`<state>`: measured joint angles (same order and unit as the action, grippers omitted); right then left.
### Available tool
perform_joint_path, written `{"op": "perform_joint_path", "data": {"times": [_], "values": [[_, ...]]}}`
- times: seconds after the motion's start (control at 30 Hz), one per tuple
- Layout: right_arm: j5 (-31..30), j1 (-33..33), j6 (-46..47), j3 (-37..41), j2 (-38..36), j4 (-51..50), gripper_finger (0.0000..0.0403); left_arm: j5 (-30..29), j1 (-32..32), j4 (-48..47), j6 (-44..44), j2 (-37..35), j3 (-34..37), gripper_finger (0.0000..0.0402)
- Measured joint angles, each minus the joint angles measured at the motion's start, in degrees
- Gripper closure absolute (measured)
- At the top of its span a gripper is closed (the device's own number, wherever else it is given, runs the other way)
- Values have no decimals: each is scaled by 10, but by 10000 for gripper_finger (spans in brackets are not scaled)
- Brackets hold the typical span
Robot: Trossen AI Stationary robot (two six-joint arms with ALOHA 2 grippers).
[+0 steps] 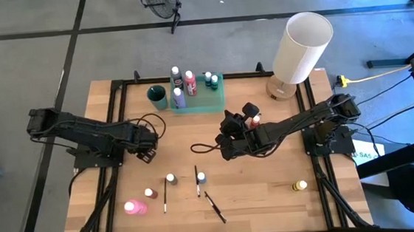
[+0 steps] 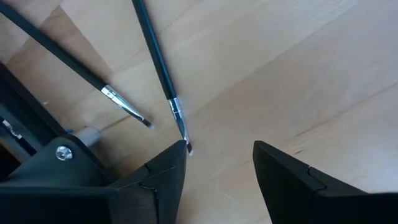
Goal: Pick & Place Paint Supplies
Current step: Put the silver paintbrush into the green cup
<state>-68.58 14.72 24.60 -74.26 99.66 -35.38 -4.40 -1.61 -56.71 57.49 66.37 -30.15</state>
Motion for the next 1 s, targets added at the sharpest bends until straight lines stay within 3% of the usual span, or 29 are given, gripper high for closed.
{"op": "perform_joint_path", "data": {"times": [0.3, 0.53, 0.83, 1.0], "values": [[10, 0, 0, 0, 0, 0, 402, -6, 26, -8, -20, 28, 3, 219], [12, 0, 0, 0, 0, 0, 402, 32, 62, 34, -58, 26, 45, 219], [13, 0, -2, 0, 0, 0, 402, 49, 87, 42, -79, 24, 49, 221], [13, 0, -4, 0, 0, 0, 402, 50, 97, 45, -86, 24, 49, 248]]}}
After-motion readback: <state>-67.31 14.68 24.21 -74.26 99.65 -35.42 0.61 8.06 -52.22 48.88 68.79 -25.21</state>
